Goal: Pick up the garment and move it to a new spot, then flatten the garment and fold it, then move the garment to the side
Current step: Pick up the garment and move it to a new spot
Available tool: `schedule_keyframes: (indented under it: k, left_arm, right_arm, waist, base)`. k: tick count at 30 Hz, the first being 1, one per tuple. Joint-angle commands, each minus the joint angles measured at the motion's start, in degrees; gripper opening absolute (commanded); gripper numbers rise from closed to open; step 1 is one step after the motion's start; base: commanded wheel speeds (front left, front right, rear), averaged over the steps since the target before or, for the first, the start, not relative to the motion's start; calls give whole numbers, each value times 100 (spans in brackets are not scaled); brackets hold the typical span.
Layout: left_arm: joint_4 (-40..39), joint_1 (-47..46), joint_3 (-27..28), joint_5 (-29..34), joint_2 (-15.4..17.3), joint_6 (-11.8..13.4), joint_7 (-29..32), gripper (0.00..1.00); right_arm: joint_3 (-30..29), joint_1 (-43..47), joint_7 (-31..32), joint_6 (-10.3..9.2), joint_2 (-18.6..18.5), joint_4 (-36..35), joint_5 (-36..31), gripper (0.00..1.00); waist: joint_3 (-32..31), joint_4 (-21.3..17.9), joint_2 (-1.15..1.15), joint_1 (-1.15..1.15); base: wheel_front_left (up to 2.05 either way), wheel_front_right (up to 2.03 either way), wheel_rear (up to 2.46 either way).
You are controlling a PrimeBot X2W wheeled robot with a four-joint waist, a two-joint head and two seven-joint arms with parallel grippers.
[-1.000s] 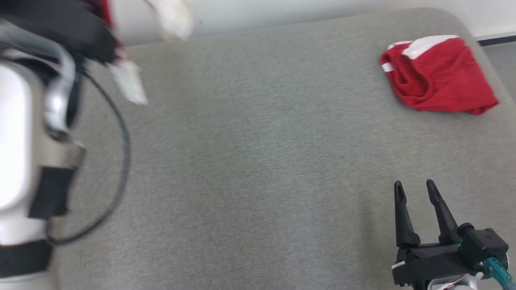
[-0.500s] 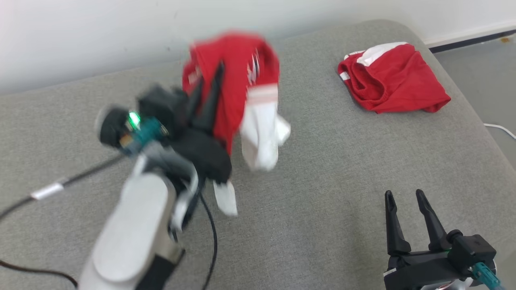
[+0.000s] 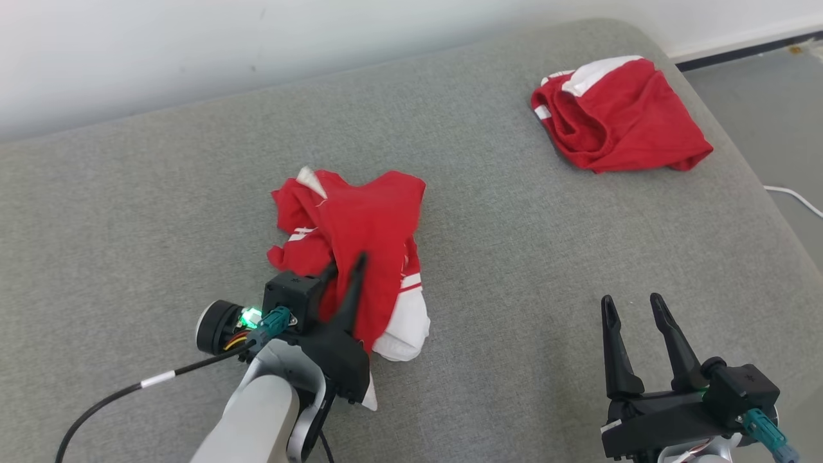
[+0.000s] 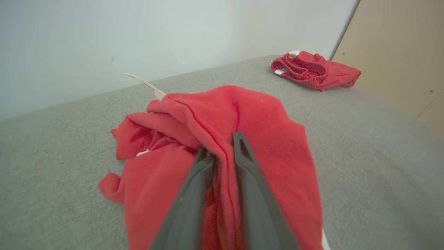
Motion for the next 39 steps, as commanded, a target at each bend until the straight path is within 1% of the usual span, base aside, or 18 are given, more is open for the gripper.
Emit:
schedule_keyframes:
  k: [1, 4, 8, 13, 16, 19, 23, 27, 31, 35, 39]
  left_arm:
    - [-3, -45, 0, 25, -18, -12, -76, 100]
    - [-110, -162, 29, -42, -73, -44, -357, 100]
    - [-379, -200, 166, -98, -42, 11, -643, 100]
    - [-726, -13, 432, -186, 189, 150, -818, 100]
    - [-927, 181, 615, -262, 386, 214, -861, 100]
    - [-1176, 454, 781, -307, 610, 262, -926, 100]
    - [-1531, 926, 1020, -299, 933, 429, -982, 100]
    - [-1878, 1477, 1259, -345, 1152, 628, -1016, 100]
    - [-2099, 1999, 1422, -408, 1248, 813, -1042, 100]
    - [-2278, 2451, 1539, -420, 1255, 978, -1071, 100]
    - [-2421, 2806, 1627, -486, 1290, 1020, -1105, 100]
  right_arm:
    - [-7, -16, -23, -13, 10, 14, -2, 100]
    - [-43, 49, -16, -13, 11, 14, -23, 100]
    - [-125, 152, -14, -13, 12, -31, -79, 100]
    - [-243, 270, -14, -13, -24, -118, -137, 100]
    - [-255, 318, -13, -13, -49, -175, -155, 100]
    - [-242, 386, -14, -13, -71, -226, -158, 100]
    - [-213, 450, -14, -13, -95, -295, -119, 100]
    - [-230, 570, 1, -13, -85, -386, -161, 100]
    - [-280, 706, 39, -13, -79, -469, -170, 100]
    - [-319, 815, 113, -13, -86, -568, -202, 100]
    - [-355, 894, 175, -13, -118, -651, -200, 100]
  waist:
    - [-60, 57, 0, 0]
    - [-196, 183, 0, 0]
    - [-401, 419, 0, 0]
    - [-621, 777, 0, 0]
    - [-726, 981, 0, 0]
    - [-834, 1159, 0, 0]
    - [-968, 1343, 0, 0]
    - [-1099, 1481, 0, 0]
    - [-1207, 1592, 0, 0]
    - [-1259, 1651, 0, 0]
    - [-1296, 1685, 0, 0]
  base:
    - [0, 0, 0]
    - [0, 0, 0]
    - [0, 0, 0]
    - [0, 0, 0]
    - [0, 0, 0]
    - [0, 0, 0]
    - [0, 0, 0]
    - [0, 0, 0]
    - [0, 0, 0]
    - [0, 0, 0]
    - [0, 0, 0]
